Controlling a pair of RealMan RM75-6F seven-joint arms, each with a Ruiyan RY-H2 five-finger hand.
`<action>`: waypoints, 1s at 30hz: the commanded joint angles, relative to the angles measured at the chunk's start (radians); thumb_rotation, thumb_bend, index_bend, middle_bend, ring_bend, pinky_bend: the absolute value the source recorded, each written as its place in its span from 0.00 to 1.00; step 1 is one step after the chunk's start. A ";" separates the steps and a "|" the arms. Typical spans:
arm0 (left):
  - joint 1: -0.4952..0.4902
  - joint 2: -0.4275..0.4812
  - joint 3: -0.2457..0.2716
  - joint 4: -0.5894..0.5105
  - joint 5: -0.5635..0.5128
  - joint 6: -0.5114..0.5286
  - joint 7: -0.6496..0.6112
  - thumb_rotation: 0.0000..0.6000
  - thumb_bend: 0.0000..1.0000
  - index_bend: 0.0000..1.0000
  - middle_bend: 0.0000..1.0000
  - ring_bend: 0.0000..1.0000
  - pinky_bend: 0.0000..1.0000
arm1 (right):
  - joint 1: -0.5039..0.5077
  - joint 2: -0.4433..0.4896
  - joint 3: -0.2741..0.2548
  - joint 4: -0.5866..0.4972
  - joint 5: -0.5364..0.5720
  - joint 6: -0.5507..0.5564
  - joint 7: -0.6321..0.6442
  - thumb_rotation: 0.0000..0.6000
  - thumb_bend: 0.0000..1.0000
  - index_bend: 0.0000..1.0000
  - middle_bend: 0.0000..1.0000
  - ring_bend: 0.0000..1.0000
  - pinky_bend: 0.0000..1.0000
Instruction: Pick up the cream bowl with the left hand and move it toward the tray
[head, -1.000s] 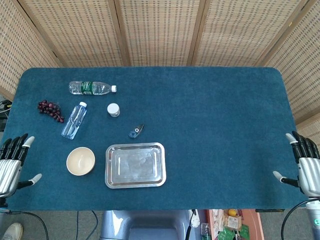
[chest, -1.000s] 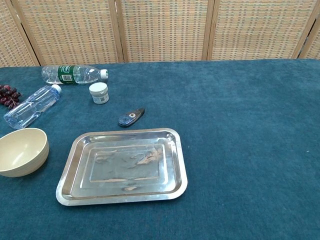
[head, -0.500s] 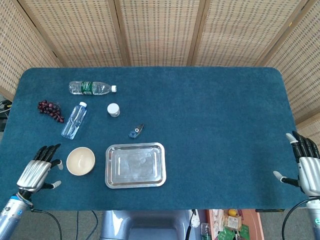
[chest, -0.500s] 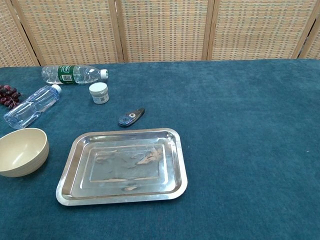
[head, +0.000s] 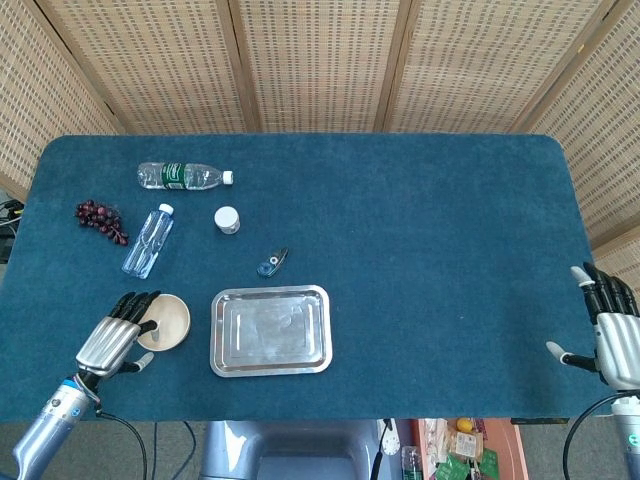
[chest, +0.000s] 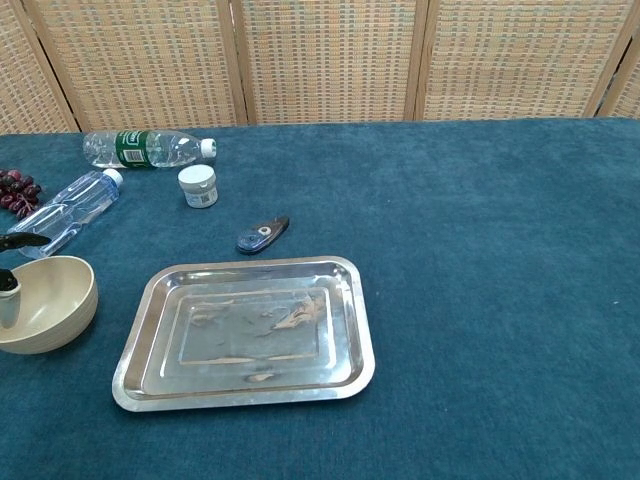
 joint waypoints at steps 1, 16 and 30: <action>-0.008 -0.006 -0.002 -0.002 -0.014 -0.015 0.017 1.00 0.37 0.51 0.00 0.00 0.00 | 0.000 0.000 0.001 0.001 0.002 -0.001 0.000 1.00 0.00 0.01 0.00 0.00 0.00; -0.039 0.071 -0.018 -0.111 0.022 0.039 0.031 1.00 0.44 0.65 0.00 0.00 0.00 | 0.006 -0.007 0.001 0.007 0.010 -0.012 -0.006 1.00 0.00 0.01 0.00 0.00 0.00; -0.224 0.053 -0.042 -0.288 0.039 -0.204 0.236 1.00 0.48 0.65 0.00 0.00 0.00 | 0.017 -0.023 0.008 0.010 0.037 -0.031 -0.042 1.00 0.00 0.01 0.00 0.00 0.00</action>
